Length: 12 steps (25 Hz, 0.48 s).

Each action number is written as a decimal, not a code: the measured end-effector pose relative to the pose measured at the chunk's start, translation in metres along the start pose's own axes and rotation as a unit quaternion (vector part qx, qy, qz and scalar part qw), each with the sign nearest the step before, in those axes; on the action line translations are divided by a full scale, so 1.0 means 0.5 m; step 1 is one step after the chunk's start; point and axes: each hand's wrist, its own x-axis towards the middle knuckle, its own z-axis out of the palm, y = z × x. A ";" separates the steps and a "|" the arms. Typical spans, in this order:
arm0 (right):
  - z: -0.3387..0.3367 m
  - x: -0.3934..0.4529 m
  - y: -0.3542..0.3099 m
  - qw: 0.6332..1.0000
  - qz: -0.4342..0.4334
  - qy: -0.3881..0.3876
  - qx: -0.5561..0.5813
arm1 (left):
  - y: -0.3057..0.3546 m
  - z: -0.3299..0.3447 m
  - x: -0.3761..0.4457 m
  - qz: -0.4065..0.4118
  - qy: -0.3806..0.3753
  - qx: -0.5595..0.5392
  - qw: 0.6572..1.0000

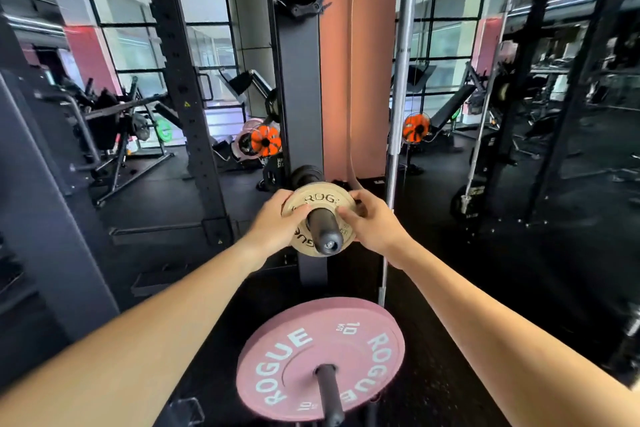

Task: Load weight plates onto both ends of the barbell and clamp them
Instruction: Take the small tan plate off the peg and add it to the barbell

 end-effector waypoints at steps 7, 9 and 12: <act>0.018 -0.225 -0.151 0.999 -0.045 0.017 -0.023 | 0.021 -0.094 -0.231 0.076 -0.006 -0.011 0.997; 0.063 -0.275 -0.231 0.996 -0.082 0.004 -0.025 | 0.031 -0.182 -0.301 0.089 0.018 -0.003 0.996; 0.175 -0.329 -0.347 0.990 -0.139 -0.026 -0.005 | 0.036 -0.346 -0.418 0.098 0.078 0.040 0.991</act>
